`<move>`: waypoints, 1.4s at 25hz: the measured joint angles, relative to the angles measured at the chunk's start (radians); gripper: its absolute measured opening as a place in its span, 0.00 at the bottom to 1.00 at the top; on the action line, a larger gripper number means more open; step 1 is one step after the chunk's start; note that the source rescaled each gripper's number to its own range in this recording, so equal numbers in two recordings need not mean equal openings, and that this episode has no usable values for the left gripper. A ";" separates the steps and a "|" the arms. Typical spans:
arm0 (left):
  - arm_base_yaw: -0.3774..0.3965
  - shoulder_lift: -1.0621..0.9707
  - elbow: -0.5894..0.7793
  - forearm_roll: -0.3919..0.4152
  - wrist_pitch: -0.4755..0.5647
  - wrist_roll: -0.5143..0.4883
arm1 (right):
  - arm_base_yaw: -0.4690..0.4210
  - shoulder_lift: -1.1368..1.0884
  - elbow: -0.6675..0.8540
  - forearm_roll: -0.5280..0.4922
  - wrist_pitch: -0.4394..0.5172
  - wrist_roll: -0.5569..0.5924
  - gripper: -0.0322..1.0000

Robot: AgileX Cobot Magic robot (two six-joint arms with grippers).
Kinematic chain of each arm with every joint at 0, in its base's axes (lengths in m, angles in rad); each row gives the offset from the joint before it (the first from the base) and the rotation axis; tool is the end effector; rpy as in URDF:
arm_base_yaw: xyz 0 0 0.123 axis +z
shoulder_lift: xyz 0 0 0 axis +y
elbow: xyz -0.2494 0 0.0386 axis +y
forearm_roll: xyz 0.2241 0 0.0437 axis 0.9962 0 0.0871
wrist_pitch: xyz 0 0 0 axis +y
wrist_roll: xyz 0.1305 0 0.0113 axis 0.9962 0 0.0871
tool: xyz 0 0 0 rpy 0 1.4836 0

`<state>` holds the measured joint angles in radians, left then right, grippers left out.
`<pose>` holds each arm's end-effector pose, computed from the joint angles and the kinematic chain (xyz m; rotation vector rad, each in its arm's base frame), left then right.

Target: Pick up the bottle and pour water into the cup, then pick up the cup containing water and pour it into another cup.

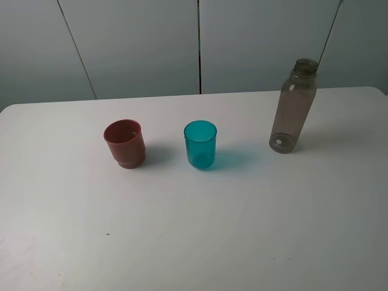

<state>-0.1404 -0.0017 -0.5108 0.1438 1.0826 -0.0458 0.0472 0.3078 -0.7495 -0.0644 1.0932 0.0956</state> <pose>0.0416 0.0109 0.2492 0.0871 2.0438 0.0562 0.0687 -0.0043 0.3007 0.0536 2.1326 0.0056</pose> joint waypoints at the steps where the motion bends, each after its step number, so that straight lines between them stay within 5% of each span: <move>1: 0.000 0.000 0.000 0.000 0.000 0.000 | 0.000 -0.041 0.008 0.000 0.010 0.000 1.00; 8: 0.000 0.000 0.000 0.000 0.000 0.000 | 0.000 -0.264 0.134 0.125 0.039 -0.002 1.00; 15: 0.000 0.000 0.000 0.000 0.000 0.000 | 0.000 -0.304 0.237 0.064 0.015 -0.007 1.00; 35: 0.000 0.000 0.000 0.000 0.000 0.000 | 0.000 -0.308 0.237 0.059 0.003 -0.032 1.00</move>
<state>-0.1404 -0.0017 -0.5108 0.1438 1.0826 -0.0458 0.0472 -0.0004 -0.5123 -0.0058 1.0964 0.0637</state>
